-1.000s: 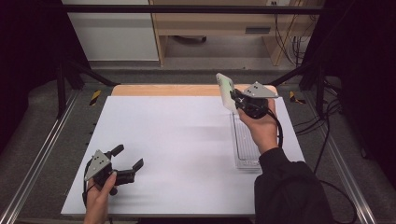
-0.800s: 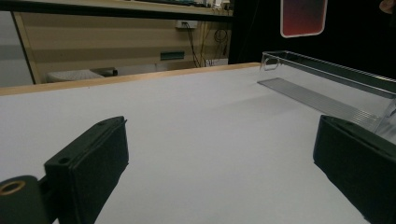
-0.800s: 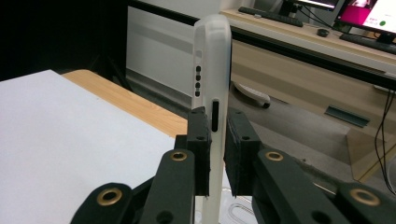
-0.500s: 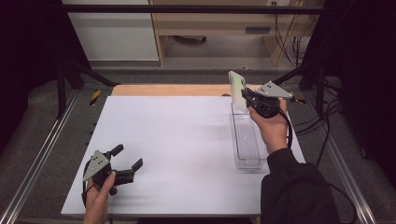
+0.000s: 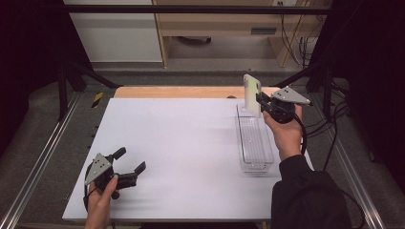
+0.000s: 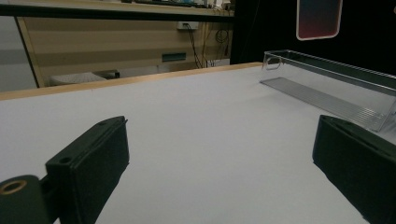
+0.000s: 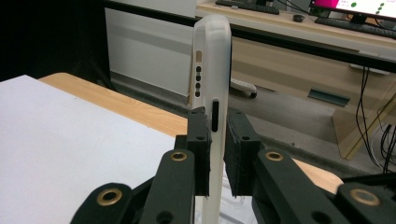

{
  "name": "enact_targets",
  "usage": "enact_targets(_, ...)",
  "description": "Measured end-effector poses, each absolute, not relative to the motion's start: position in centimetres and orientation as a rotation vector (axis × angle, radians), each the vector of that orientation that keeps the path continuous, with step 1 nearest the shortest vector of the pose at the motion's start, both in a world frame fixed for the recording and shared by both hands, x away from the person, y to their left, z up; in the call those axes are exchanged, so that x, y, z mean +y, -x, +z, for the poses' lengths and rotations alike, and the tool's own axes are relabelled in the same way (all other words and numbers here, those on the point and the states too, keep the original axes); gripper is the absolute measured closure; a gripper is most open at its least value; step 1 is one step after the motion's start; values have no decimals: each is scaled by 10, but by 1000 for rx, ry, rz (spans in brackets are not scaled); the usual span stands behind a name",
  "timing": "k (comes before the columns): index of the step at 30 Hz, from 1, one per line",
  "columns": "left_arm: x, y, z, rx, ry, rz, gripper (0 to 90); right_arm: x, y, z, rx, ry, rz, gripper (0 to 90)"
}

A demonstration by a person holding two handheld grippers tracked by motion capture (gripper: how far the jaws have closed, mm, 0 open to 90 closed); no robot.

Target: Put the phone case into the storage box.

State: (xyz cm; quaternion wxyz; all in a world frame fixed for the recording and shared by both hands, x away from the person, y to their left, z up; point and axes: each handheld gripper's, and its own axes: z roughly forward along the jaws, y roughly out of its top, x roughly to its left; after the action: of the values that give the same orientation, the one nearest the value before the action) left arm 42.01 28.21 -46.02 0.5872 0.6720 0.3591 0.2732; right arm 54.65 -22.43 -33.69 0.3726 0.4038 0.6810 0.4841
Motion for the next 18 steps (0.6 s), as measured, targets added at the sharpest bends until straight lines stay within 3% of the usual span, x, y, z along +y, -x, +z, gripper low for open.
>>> enact_targets(18,278,-421,-463,831,-1598,646,33,-247,-548,-349,1744,-1133,1241,818)
